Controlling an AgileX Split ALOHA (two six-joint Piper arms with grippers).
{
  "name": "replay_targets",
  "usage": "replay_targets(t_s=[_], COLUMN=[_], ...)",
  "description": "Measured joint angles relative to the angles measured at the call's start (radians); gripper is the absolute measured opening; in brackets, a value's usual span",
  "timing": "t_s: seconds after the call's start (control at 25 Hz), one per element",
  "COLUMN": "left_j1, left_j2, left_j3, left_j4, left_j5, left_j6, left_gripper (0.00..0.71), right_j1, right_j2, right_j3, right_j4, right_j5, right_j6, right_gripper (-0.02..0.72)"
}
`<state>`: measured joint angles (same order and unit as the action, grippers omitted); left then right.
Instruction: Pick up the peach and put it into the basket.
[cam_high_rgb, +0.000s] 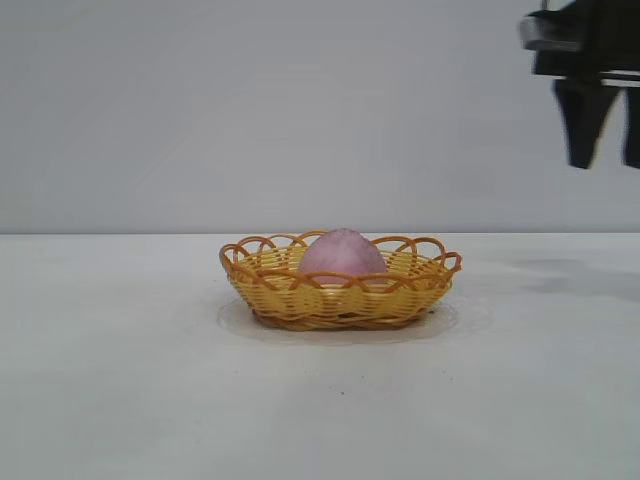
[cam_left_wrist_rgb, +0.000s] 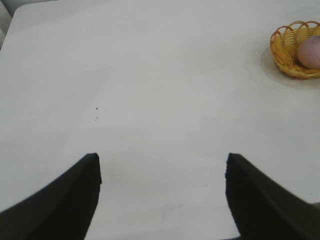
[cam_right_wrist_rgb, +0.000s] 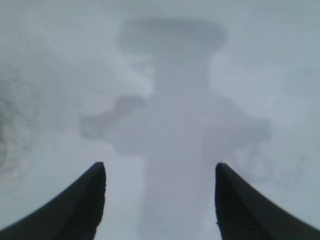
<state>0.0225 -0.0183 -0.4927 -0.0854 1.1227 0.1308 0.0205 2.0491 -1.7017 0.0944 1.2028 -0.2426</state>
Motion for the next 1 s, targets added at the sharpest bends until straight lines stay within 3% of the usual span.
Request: replay_targets(t_s=[0.2,0.36,0.68,1.0], left_j1=[0.0,0.0,0.0,0.0], left_j2=[0.0,0.0,0.0,0.0], left_j3=[0.0,0.0,0.0,0.0], left_j4=[0.0,0.0,0.0,0.0], left_j5=[0.0,0.0,0.0,0.0], left_j6=[0.0,0.0,0.0,0.0], left_gripper=[0.515,0.515,0.515,0.515], right_j1=[-0.104,-0.129,-0.129,-0.129], right_j2=[-0.004,-0.056,-0.297,-0.701], right_j3=[-0.002,0.044,0.223,0.455], right_j4=[0.046,0.075,0.071,0.066], right_j5=[0.017,0.019,0.024,0.034], right_j6=[0.0,0.0,0.0,0.0], right_gripper=[0.406,0.406,0.406,0.406])
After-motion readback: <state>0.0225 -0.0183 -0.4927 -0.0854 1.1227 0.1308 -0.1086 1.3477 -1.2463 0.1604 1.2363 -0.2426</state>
